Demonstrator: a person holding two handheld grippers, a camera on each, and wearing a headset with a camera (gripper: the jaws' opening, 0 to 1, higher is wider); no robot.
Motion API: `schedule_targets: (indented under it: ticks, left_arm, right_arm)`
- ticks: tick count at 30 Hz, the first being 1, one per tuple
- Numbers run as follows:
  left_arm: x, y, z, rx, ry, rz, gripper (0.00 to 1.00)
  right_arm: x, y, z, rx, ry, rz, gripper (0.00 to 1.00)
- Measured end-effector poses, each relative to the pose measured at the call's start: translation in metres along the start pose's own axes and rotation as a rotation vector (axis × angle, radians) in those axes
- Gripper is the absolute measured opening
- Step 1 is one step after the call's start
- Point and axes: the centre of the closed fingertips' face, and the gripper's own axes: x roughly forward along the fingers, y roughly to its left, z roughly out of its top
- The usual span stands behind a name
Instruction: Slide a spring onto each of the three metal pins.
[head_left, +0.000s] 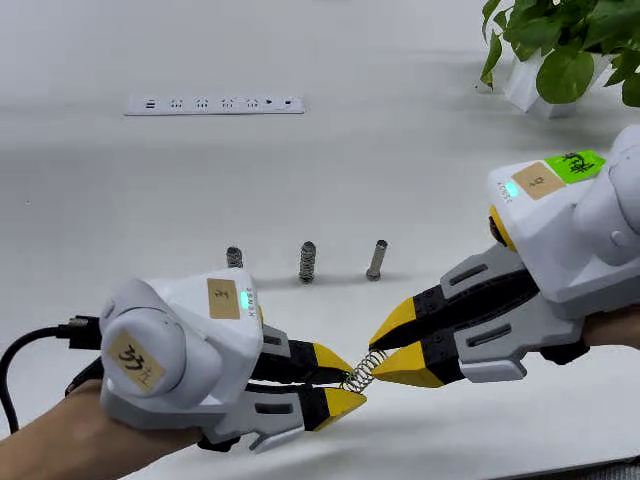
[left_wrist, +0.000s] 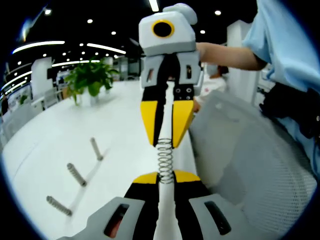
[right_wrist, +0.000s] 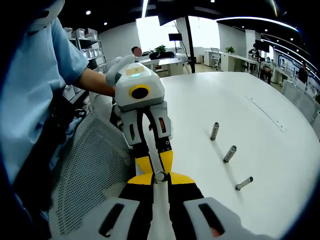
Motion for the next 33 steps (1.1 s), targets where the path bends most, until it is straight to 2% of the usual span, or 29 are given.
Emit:
schedule_targets:
  ticks: [12, 18, 21, 24, 33]
  left_arm:
    - [0.001, -0.002, -0.001, -0.011, 0.005, -0.011, 0.09]
    - [0.001, -0.003, 0.0, 0.002, -0.01, -0.008, 0.09]
    - [0.001, -0.004, 0.0, 0.003, -0.013, -0.007, 0.09]
    - [0.001, -0.003, 0.0, 0.002, -0.013, -0.008, 0.09]
    - [0.005, -0.006, 0.003, 0.002, -0.018, -0.015, 0.09]
  right_arm:
    - [0.0, 0.001, -0.002, -0.035, 0.041, 0.005, 0.12]
    - [-0.001, 0.001, -0.004, -0.048, 0.058, 0.012, 0.13]
    - [-0.002, 0.001, -0.006, -0.075, 0.089, 0.01, 0.21]
    - [-0.001, 0.001, -0.006, -0.106, 0.119, 0.017, 0.2]
    - [0.01, 0.004, -0.009, -0.158, 0.207, 0.087, 0.16]
